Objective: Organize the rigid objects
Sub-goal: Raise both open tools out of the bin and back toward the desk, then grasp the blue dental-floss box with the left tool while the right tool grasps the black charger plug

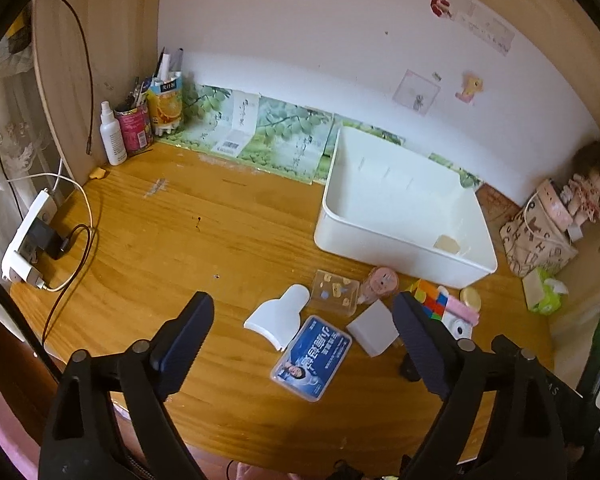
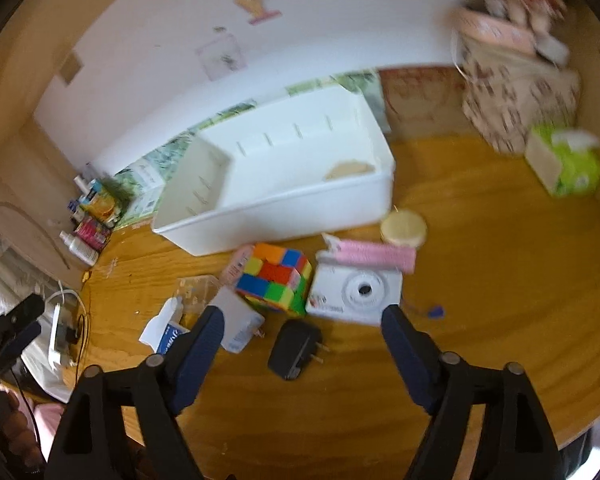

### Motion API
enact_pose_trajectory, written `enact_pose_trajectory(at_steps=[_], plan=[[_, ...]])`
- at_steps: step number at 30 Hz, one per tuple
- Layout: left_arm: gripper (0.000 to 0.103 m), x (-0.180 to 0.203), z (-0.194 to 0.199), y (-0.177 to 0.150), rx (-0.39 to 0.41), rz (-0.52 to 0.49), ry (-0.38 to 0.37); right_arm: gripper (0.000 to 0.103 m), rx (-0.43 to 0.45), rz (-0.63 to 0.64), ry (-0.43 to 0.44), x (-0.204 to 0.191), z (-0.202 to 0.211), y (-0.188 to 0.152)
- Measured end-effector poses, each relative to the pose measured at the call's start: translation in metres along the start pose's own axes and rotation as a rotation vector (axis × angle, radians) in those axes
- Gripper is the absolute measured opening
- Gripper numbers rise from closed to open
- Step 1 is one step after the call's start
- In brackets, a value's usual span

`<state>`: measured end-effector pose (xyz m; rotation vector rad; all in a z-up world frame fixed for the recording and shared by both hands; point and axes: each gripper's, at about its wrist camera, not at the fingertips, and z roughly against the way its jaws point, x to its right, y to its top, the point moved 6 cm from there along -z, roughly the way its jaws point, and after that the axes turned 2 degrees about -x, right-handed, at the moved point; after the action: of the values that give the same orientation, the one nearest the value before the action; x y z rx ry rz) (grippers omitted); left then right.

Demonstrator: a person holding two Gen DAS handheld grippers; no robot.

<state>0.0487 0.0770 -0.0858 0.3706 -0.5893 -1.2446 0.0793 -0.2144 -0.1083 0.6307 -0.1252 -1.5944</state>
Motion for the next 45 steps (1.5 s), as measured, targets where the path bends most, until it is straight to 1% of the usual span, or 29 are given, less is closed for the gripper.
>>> enact_pose_trajectory(at_steps=[4, 9, 12, 19, 24, 29, 33, 34, 38, 41, 45], plan=[[0.093, 0.001, -0.007, -0.001, -0.037, -0.026, -0.016, 0.082, -0.07, -0.097, -0.001, 0.01, -0.012, -0.01], [0.094, 0.007, -0.021, -0.004, -0.116, -0.115, -0.029, 0.082, -0.149, -0.206, -0.005, 0.022, -0.028, -0.026], [0.097, 0.013, -0.031, -0.009, -0.171, -0.177, -0.022, 0.085, -0.172, -0.239, -0.002, 0.023, -0.034, -0.031], [0.097, 0.026, -0.059, -0.026, -0.303, -0.305, -0.035, 0.085, -0.222, -0.295, 0.001, 0.023, -0.05, -0.042], [0.097, 0.029, -0.08, -0.039, -0.397, -0.371, -0.032, 0.085, -0.228, -0.327, -0.014, 0.024, -0.059, -0.049], [0.097, 0.03, -0.097, -0.052, -0.492, -0.425, -0.046, 0.085, -0.234, -0.352, -0.026, 0.018, -0.067, -0.057], [0.097, 0.029, -0.112, -0.061, -0.566, -0.467, -0.011, 0.085, -0.245, -0.343, -0.05, 0.012, -0.073, -0.062], [0.097, 0.03, -0.116, -0.063, -0.589, -0.476, -0.016, 0.085, -0.251, -0.341, -0.06, 0.011, -0.075, -0.062], [0.097, 0.037, -0.125, -0.066, -0.646, -0.504, -0.035, 0.085, -0.262, -0.336, -0.096, 0.009, -0.08, -0.061], [0.097, 0.044, -0.132, -0.066, -0.672, -0.534, -0.042, 0.085, -0.269, -0.337, -0.116, 0.009, -0.083, -0.058], [0.097, 0.052, -0.145, -0.066, -0.725, -0.552, -0.041, 0.085, -0.287, -0.333, -0.122, 0.011, -0.088, -0.054]])
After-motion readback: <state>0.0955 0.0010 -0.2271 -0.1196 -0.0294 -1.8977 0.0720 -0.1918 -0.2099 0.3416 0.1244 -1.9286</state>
